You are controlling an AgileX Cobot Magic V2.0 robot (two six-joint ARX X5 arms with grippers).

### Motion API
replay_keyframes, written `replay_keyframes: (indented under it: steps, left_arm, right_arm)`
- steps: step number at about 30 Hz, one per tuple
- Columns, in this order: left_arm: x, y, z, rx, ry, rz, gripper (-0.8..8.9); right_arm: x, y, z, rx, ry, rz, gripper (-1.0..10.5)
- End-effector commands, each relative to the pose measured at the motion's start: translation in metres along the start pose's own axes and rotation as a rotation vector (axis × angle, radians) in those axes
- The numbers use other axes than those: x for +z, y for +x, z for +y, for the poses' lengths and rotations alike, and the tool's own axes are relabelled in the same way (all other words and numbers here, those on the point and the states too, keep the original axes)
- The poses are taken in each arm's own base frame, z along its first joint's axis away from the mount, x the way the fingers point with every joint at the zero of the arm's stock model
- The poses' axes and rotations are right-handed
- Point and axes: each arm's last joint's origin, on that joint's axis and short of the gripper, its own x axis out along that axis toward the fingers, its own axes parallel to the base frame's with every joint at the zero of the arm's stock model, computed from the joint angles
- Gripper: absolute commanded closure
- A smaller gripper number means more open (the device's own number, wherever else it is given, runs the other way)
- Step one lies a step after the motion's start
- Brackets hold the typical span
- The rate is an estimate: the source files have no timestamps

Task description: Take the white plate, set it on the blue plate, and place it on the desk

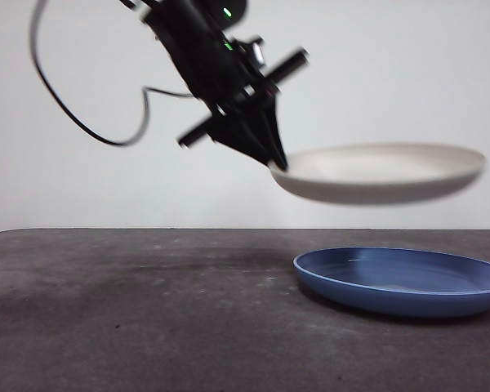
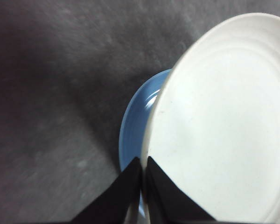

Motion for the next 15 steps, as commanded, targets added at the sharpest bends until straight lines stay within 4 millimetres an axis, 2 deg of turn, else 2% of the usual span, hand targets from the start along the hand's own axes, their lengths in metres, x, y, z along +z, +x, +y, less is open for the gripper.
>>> replay_keyframes:
  steps: [1,9,15]
  left_arm:
    - [0.006,0.02,-0.004,-0.013,-0.004,0.02,7.98]
    - [0.004,0.063,0.0,-0.001,-0.015,0.108,7.98]
    - [-0.005,0.079,0.0,0.004,-0.016,0.16,7.98]
  right_arm:
    - [0.001,-0.009,0.003,-0.004,0.006,-0.014,5.3]
    - [-0.006,-0.02,0.005,-0.039,0.006,-0.015,5.3]
    - [-0.007,-0.02,0.004,-0.053,0.008,-0.006,5.3]
